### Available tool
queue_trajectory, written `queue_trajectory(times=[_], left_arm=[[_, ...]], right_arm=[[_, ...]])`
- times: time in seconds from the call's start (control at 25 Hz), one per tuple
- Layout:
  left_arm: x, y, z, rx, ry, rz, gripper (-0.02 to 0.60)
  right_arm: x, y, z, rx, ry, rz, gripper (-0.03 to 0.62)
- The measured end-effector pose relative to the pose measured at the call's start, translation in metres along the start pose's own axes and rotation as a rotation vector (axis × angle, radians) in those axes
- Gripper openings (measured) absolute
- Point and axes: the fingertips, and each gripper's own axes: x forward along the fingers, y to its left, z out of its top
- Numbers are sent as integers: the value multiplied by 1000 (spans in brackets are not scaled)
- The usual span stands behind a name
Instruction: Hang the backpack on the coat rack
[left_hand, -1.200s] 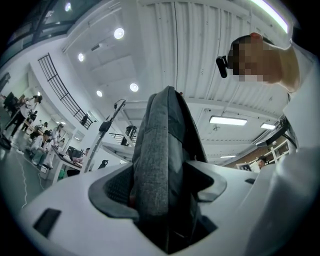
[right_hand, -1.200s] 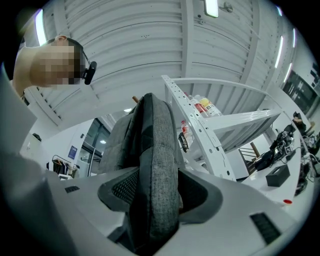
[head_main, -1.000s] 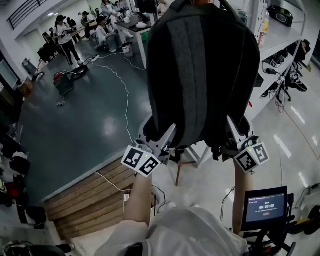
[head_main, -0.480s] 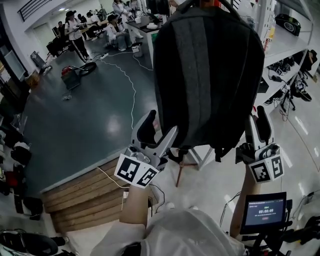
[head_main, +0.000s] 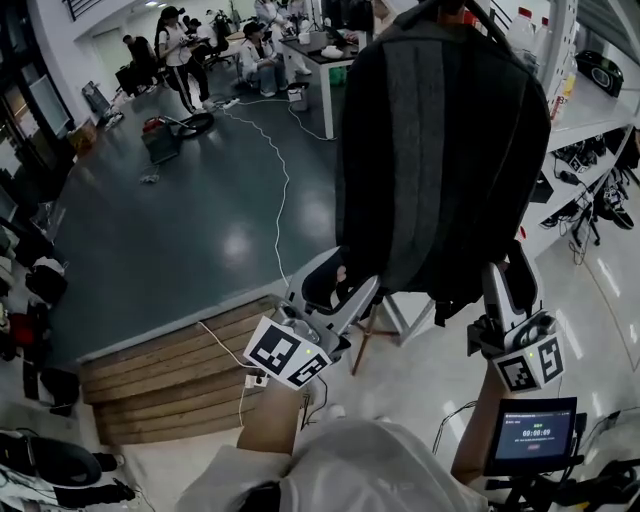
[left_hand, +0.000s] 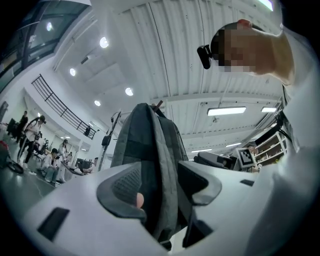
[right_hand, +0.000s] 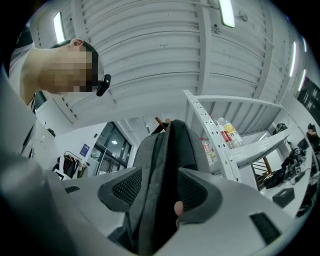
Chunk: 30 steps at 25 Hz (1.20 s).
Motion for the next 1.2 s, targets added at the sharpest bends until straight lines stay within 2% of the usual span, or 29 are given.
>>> queue_trajectory(times=[0.12,0.2,0.4,0.64,0.76,1.2], left_arm=[[-2,-5,-9,-12,29,-7,227],[-2,-13,-13,-18,43,-27,219],[3,-26,-20,-23,73,-47,198],[2,-29,-26,-61,94,-45,98],[2,-29,-25,-90,93,-53,55],[-4,-18,-24,-59,106,9,8]], right_arm=[[-8,14,-20,12,44,-12,238],[-11,26,-32,57,64,17,159],[-10,41,-55,128,112,52,95],[-11,46,-69,143,148,51,56],[-10,49,-73,133,164,60,46],[-9,42,-70,148,129,34,44]])
